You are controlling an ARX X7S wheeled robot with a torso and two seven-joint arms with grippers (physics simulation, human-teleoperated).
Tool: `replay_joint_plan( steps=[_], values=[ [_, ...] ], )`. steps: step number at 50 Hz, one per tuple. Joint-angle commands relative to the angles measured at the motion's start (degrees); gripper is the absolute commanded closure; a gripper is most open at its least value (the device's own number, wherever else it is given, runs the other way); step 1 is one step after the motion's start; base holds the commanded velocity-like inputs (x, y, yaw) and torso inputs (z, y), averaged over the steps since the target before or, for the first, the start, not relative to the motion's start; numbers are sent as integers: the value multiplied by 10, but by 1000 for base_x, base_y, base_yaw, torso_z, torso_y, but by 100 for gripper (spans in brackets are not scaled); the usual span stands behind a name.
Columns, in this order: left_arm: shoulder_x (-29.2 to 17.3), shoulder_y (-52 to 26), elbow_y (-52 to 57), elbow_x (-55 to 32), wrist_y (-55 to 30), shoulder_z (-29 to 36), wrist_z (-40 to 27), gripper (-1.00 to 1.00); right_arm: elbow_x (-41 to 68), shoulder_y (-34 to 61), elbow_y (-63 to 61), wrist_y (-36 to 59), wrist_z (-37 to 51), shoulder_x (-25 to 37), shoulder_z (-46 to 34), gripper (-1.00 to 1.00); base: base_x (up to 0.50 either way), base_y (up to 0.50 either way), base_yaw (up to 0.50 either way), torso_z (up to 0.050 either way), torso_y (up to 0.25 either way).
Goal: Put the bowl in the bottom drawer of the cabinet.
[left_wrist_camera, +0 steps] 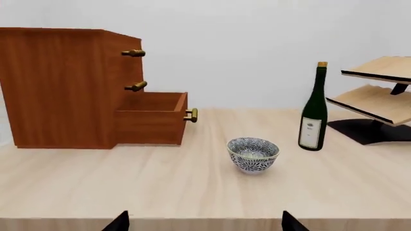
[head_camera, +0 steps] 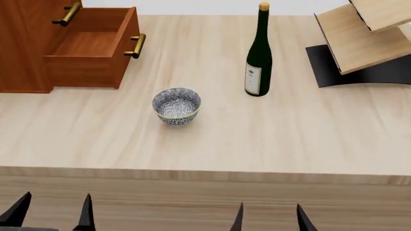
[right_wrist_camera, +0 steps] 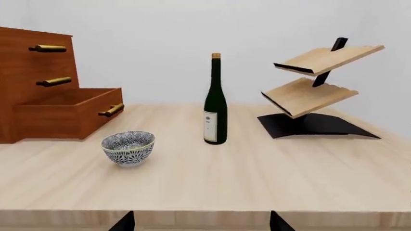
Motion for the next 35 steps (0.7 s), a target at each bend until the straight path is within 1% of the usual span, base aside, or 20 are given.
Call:
replay_joint_plan(
  steps=[1,8,12,16,21,26,28,32,35],
  values=[
    [-32,-25,89,-18,-50,-10,-2,-100,2,22,-71,59,13,14,-5,-100,0,0,0,0,0],
    [-52,-61,153,-37,-113,-33,-19,-100,9,42,-94,84,19,20,0,-100,0,0,0,0,0],
    [-62,-78,180,-47,-124,-40,-17,-100,14,52,-110,100,23,24,5,-100,0,0,0,0,0],
    [-74,-107,211,-55,-162,-47,-23,-100,21,63,-125,116,28,27,13,-100,0,0,0,0,0],
    [-80,-135,231,-75,-198,-62,-30,-100,27,77,-136,134,29,33,17,-100,0,0,0,0,0],
    [-88,-165,242,-84,-215,-77,-36,-100,32,88,-143,147,36,36,26,-100,0,0,0,0,0],
    [-93,-182,248,-89,-217,-83,-34,-100,34,93,-145,156,39,38,28,-100,0,0,0,0,0],
    [-105,-221,264,-97,-253,-89,-43,-100,42,100,-149,170,42,39,32,-100,0,0,0,0,0],
    [-110,-244,271,-99,-260,-94,-46,-100,45,103,-149,172,43,39,35,-100,0,0,0,0,0]
  ],
)
